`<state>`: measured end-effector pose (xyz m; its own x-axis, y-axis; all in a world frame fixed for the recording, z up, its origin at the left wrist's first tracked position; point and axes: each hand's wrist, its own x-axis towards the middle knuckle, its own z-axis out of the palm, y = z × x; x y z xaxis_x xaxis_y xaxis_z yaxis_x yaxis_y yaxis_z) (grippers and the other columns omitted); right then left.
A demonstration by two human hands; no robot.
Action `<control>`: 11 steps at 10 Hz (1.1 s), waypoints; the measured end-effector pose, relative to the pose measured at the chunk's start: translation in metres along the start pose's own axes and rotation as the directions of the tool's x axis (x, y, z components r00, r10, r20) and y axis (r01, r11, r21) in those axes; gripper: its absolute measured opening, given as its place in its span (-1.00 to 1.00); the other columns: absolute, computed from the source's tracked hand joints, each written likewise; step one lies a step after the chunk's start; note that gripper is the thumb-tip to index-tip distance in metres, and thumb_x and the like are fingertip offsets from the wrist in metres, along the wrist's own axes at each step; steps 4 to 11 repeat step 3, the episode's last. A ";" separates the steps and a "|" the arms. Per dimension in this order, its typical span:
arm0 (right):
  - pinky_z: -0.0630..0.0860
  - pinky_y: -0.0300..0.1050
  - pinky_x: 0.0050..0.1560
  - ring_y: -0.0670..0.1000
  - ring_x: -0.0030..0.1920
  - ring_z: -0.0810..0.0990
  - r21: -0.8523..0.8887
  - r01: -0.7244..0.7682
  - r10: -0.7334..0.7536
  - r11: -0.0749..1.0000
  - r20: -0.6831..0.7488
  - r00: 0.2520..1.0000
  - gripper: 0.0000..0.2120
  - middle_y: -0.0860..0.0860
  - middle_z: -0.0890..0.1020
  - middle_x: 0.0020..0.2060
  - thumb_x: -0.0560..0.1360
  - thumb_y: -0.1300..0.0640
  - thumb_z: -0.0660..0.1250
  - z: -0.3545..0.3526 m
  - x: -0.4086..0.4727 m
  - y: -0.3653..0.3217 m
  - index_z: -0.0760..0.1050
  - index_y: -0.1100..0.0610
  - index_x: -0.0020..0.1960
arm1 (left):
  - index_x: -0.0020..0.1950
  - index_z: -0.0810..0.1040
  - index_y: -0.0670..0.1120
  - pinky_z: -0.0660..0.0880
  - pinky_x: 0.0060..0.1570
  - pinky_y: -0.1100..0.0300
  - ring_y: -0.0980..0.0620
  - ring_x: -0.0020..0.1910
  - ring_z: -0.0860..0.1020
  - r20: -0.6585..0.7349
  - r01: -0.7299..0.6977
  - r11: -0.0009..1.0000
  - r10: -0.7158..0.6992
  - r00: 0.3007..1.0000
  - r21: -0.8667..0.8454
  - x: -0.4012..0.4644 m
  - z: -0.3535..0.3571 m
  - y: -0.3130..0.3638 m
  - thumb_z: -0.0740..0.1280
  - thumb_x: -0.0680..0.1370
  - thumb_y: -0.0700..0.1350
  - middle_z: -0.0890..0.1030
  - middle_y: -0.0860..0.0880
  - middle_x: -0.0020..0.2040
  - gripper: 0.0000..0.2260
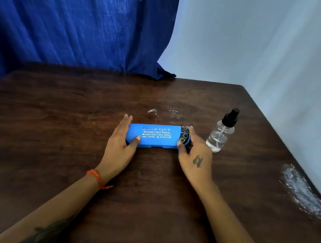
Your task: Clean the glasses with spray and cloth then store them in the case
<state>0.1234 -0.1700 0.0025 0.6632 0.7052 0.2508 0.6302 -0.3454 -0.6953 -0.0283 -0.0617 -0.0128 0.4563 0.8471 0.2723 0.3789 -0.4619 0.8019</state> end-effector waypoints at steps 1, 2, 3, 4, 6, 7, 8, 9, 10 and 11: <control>0.23 -0.24 0.28 0.12 0.32 0.39 -0.084 -0.044 0.048 0.996 0.043 0.998 -0.43 0.19 0.44 0.32 0.48 0.19 0.34 -0.003 -0.002 -0.012 0.23 0.28 0.41 | 0.47 0.13 -0.15 -0.03 0.35 0.43 0.04 0.49 0.07 0.015 0.025 0.999 -0.026 1.000 0.031 -0.005 -0.002 0.012 0.29 0.52 -0.21 0.09 -0.08 0.52 -0.43; 0.08 -0.15 0.41 0.12 0.46 0.15 -0.171 0.012 0.008 0.985 0.112 0.994 -0.40 0.18 0.22 0.45 0.52 0.13 0.27 -0.010 0.003 -0.034 0.10 0.25 0.46 | 0.49 0.02 -0.14 -0.04 0.44 0.27 0.02 0.51 -0.07 -0.006 0.072 0.995 -0.072 0.997 0.066 -0.004 -0.007 0.027 0.26 0.54 -0.14 -0.06 -0.08 0.54 -0.39; 0.08 -0.07 0.43 0.14 0.48 0.04 -0.193 0.086 -0.043 0.977 0.216 0.975 -0.41 0.17 0.12 0.49 0.57 0.06 0.19 -0.023 0.012 -0.057 0.04 0.20 0.49 | 0.49 0.00 -0.16 -0.10 0.48 0.03 -0.07 0.51 -0.10 0.026 0.029 0.982 -0.034 0.999 0.185 0.006 -0.020 0.045 0.22 0.56 -0.07 -0.06 -0.12 0.54 -0.41; 0.08 -0.07 0.43 0.14 0.48 0.04 -0.193 0.086 -0.043 0.977 0.216 0.975 -0.41 0.17 0.12 0.49 0.57 0.06 0.19 -0.023 0.012 -0.057 0.04 0.20 0.49 | 0.49 0.00 -0.16 -0.10 0.48 0.03 -0.07 0.51 -0.10 0.026 0.029 0.982 -0.034 0.999 0.185 0.006 -0.020 0.045 0.22 0.56 -0.07 -0.06 -0.12 0.54 -0.41; 0.08 -0.07 0.43 0.14 0.48 0.04 -0.193 0.086 -0.043 0.977 0.216 0.975 -0.41 0.17 0.12 0.49 0.57 0.06 0.19 -0.023 0.012 -0.057 0.04 0.20 0.49 | 0.49 0.00 -0.16 -0.10 0.48 0.03 -0.07 0.51 -0.10 0.026 0.029 0.982 -0.034 0.999 0.185 0.006 -0.020 0.045 0.22 0.56 -0.07 -0.06 -0.12 0.54 -0.41; 0.08 -0.07 0.43 0.14 0.48 0.04 -0.193 0.086 -0.043 0.977 0.216 0.975 -0.41 0.17 0.12 0.49 0.57 0.06 0.19 -0.023 0.012 -0.057 0.04 0.20 0.49 | 0.49 0.00 -0.16 -0.10 0.48 0.03 -0.07 0.51 -0.10 0.026 0.029 0.982 -0.034 0.999 0.185 0.006 -0.020 0.045 0.22 0.56 -0.07 -0.06 -0.12 0.54 -0.41; 0.08 -0.07 0.43 0.14 0.48 0.04 -0.193 0.086 -0.043 0.977 0.216 0.975 -0.41 0.17 0.12 0.49 0.57 0.06 0.19 -0.023 0.012 -0.057 0.04 0.20 0.49 | 0.49 0.00 -0.16 -0.10 0.48 0.03 -0.07 0.51 -0.10 0.026 0.029 0.982 -0.034 0.999 0.185 0.006 -0.020 0.045 0.22 0.56 -0.07 -0.06 -0.12 0.54 -0.41; 0.08 -0.07 0.43 0.14 0.48 0.04 -0.193 0.086 -0.043 0.977 0.216 0.975 -0.41 0.17 0.12 0.49 0.57 0.06 0.19 -0.023 0.012 -0.057 0.04 0.20 0.49 | 0.49 0.00 -0.16 -0.10 0.48 0.03 -0.07 0.51 -0.10 0.026 0.029 0.982 -0.034 0.999 0.185 0.006 -0.020 0.045 0.22 0.56 -0.07 -0.06 -0.12 0.54 -0.41; 0.08 -0.07 0.43 0.14 0.48 0.04 -0.193 0.086 -0.043 0.977 0.216 0.975 -0.41 0.17 0.12 0.49 0.57 0.06 0.19 -0.023 0.012 -0.057 0.04 0.20 0.49 | 0.49 0.00 -0.16 -0.10 0.48 0.03 -0.07 0.51 -0.10 0.026 0.029 0.982 -0.034 0.999 0.185 0.006 -0.020 0.045 0.22 0.56 -0.07 -0.06 -0.12 0.54 -0.41; 0.08 -0.07 0.43 0.14 0.48 0.04 -0.193 0.086 -0.043 0.977 0.216 0.975 -0.41 0.17 0.12 0.49 0.57 0.06 0.19 -0.023 0.012 -0.057 0.04 0.20 0.49 | 0.49 0.00 -0.16 -0.10 0.48 0.03 -0.07 0.51 -0.10 0.026 0.029 0.982 -0.034 0.999 0.185 0.006 -0.020 0.045 0.22 0.56 -0.07 -0.06 -0.12 0.54 -0.41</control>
